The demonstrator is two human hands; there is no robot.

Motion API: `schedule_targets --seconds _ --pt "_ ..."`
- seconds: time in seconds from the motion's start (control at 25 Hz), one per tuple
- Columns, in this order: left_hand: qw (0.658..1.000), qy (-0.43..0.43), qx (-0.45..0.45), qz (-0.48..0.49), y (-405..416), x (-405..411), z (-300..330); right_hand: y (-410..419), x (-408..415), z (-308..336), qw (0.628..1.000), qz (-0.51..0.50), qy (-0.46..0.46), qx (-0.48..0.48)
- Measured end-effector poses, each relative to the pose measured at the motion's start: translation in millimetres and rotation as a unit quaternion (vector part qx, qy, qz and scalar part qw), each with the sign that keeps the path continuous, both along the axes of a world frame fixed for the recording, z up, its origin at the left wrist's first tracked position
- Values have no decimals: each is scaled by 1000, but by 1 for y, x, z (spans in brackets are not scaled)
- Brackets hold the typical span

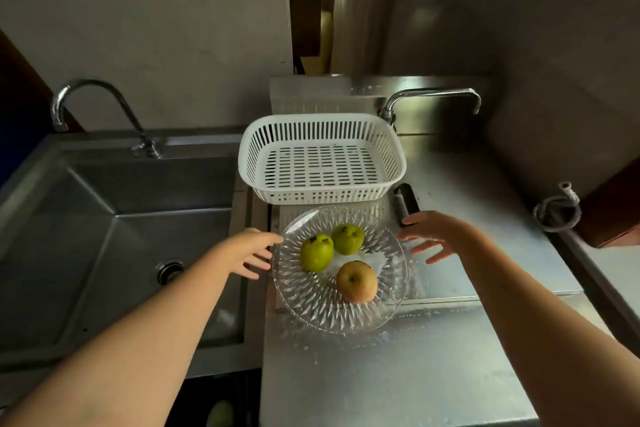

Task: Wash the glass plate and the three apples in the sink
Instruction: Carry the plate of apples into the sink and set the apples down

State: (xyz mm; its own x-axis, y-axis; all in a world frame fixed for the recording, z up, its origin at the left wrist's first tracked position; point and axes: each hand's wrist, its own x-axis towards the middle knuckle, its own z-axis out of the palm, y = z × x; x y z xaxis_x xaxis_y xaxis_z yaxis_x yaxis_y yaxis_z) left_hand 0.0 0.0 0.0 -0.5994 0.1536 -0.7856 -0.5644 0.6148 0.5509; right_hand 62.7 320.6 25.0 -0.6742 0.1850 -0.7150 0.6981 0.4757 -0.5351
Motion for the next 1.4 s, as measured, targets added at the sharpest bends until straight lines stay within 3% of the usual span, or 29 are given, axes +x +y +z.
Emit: schedule_targets --seconds 0.28,0.56,0.8,1.08,1.4 --pt "991 -30 70 113 3 11 -26 -12 12 -26 998 -49 -7 -36" --pt "989 15 77 128 -2 14 -34 -26 13 -43 993 -94 66 -19" --pt "987 28 78 135 -36 24 -31 -53 8 -36 995 -70 65 -37" --pt "982 52 89 158 -135 19 -15 -142 -11 -17 993 -48 77 -70" --pt "980 69 89 163 -321 -22 5 -325 -53 -21 985 -77 78 -135"
